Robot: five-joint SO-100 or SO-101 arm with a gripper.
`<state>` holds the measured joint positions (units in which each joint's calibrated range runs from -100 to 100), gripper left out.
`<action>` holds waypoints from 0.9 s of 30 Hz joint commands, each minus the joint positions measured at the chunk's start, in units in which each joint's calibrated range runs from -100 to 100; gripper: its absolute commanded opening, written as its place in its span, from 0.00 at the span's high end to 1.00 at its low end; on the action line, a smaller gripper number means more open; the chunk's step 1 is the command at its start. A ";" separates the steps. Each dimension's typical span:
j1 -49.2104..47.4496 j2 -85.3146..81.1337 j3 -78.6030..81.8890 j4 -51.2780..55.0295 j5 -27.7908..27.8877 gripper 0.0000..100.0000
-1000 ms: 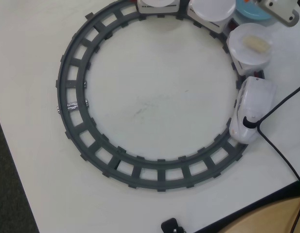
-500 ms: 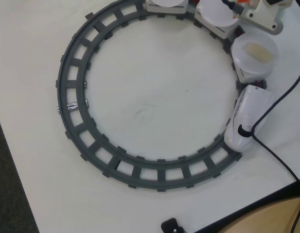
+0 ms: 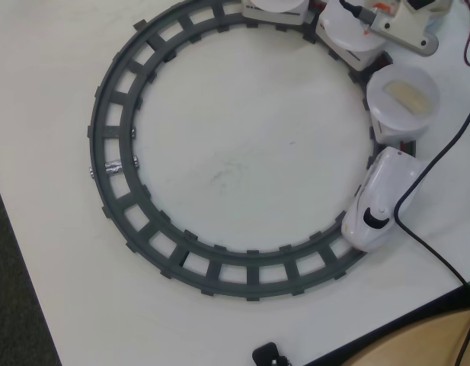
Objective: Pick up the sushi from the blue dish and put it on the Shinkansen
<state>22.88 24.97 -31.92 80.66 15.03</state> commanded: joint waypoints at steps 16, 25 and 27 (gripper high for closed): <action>-1.32 2.30 4.99 -4.71 -0.25 0.98; -1.05 2.38 4.99 -2.57 0.38 0.92; -1.05 1.88 4.90 -0.01 1.17 0.84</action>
<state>21.47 28.59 -26.70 78.13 15.40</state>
